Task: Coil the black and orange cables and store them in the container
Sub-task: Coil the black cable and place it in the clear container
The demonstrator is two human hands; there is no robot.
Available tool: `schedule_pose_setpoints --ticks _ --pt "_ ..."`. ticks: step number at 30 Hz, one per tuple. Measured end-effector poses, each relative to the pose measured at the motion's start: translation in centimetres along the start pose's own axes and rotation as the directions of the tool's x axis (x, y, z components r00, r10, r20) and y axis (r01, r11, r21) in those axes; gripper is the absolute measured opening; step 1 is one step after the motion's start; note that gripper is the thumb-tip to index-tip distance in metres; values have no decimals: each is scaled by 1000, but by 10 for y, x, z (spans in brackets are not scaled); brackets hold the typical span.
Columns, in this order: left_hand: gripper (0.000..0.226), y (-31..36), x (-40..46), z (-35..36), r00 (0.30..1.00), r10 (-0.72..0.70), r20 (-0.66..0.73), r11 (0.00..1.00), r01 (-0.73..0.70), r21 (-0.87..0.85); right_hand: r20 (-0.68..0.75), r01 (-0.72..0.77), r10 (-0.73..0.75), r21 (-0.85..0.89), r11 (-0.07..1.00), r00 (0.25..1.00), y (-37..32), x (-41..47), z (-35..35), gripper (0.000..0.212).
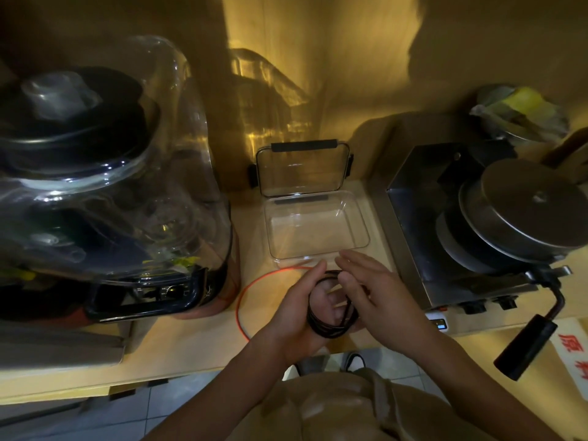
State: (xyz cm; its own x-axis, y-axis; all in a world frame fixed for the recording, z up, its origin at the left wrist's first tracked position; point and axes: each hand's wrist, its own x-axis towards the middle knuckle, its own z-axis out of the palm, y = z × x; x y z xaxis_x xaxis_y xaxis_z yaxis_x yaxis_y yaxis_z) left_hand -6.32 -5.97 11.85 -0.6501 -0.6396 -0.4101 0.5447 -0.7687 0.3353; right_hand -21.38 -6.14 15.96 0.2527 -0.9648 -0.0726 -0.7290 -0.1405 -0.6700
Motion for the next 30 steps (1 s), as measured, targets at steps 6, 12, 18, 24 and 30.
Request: schedule_pose_setpoints --ticks 6,12,18,24,30 --pt "66 3 -3 -3 1000 0 -9 999 -1 -32 199 18 24 -204 979 980 5 -6 5 74" --pt "69 1 -5 -4 995 -2 -102 998 -5 -66 71 21 -18 -38 999 997 2 -8 12 52" --pt "52 3 -11 -5 991 83 -106 986 -98 -136 -149 -112 147 221 969 978 6 -7 7 35" --pt "42 5 -9 -8 967 175 -184 961 -209 -181 -84 -230 268 310 922 960 8 -18 11 21" --pt "35 -2 -4 -5 967 231 -106 961 -244 -132 48 -308 325 472 826 944 4 -14 13 20"
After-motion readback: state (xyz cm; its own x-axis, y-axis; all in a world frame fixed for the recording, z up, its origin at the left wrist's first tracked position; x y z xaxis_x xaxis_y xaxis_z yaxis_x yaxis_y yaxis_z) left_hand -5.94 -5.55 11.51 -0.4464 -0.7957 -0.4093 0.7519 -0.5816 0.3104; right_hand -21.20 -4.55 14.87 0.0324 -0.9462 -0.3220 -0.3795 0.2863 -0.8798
